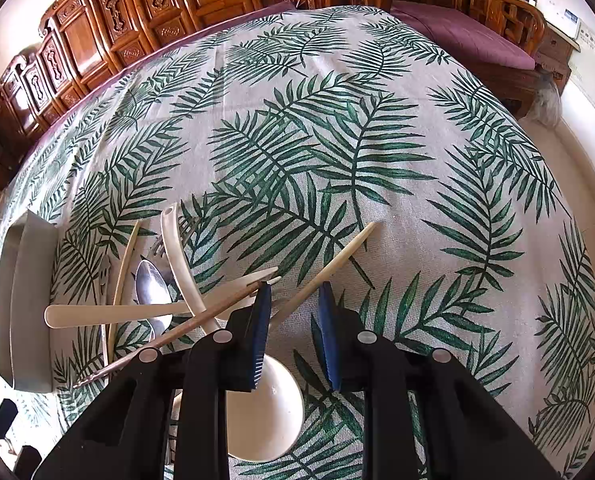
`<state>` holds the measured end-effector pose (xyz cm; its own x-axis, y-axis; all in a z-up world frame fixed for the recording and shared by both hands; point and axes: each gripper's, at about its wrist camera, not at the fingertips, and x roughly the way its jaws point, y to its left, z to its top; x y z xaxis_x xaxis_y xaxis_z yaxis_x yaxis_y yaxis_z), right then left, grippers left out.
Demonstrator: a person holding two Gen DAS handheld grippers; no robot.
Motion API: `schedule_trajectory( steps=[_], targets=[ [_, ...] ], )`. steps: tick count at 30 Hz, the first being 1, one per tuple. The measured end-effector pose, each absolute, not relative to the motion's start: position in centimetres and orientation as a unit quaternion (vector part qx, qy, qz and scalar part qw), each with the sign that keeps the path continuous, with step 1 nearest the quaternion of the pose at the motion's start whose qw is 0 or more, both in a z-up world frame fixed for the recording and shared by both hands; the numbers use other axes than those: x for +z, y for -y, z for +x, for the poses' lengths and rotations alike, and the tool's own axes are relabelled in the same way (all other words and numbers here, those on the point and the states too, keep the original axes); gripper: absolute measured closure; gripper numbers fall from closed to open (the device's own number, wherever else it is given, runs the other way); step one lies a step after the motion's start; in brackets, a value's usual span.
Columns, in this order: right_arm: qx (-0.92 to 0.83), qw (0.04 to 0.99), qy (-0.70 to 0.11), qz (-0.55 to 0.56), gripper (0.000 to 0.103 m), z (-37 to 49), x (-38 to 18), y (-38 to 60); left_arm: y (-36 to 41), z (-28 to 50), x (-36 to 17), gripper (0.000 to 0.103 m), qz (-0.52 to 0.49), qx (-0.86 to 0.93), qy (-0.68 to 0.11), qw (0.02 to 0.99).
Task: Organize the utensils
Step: 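Grasp another wooden chopstick with the right tool, then grasp the smiley-face metal spoon with the left tool and lift it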
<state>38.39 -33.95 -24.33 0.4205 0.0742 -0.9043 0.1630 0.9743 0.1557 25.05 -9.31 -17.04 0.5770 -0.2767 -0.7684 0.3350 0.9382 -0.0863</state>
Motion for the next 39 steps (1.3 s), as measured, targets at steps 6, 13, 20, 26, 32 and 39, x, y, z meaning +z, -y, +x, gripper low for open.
schedule_trajectory(
  steps=[6,13,20,26,32,39],
  targets=[
    [-0.02,0.838,-0.536,0.099,0.087,38.3,-24.3,33.6,9.5,25.0,-17.0,0.05,0.033,-0.172,-0.426,0.888],
    [-0.005,0.844,-0.529,0.084,0.097,37.4,-23.4,34.2,9.8,25.7,-17.2,0.05,0.032,-0.172,-0.429,0.886],
    [0.017,0.861,-0.5,0.087,0.097,35.8,-21.1,35.5,12.0,27.2,-18.1,0.05,0.055,-0.179,-0.439,0.879],
    [0.044,0.871,-0.482,0.082,0.097,34.1,-19.6,35.7,14.1,29.0,-19.0,0.05,0.094,-0.191,-0.444,0.871],
    [0.06,0.875,-0.473,0.088,0.097,32.1,-19.4,36.6,14.9,31.8,-19.4,0.05,0.11,-0.193,-0.453,0.863],
    [0.066,0.874,-0.471,0.101,0.097,31.5,-20.1,37.7,16.4,33.6,-20.0,0.05,0.153,-0.223,-0.465,0.843]
  ],
)
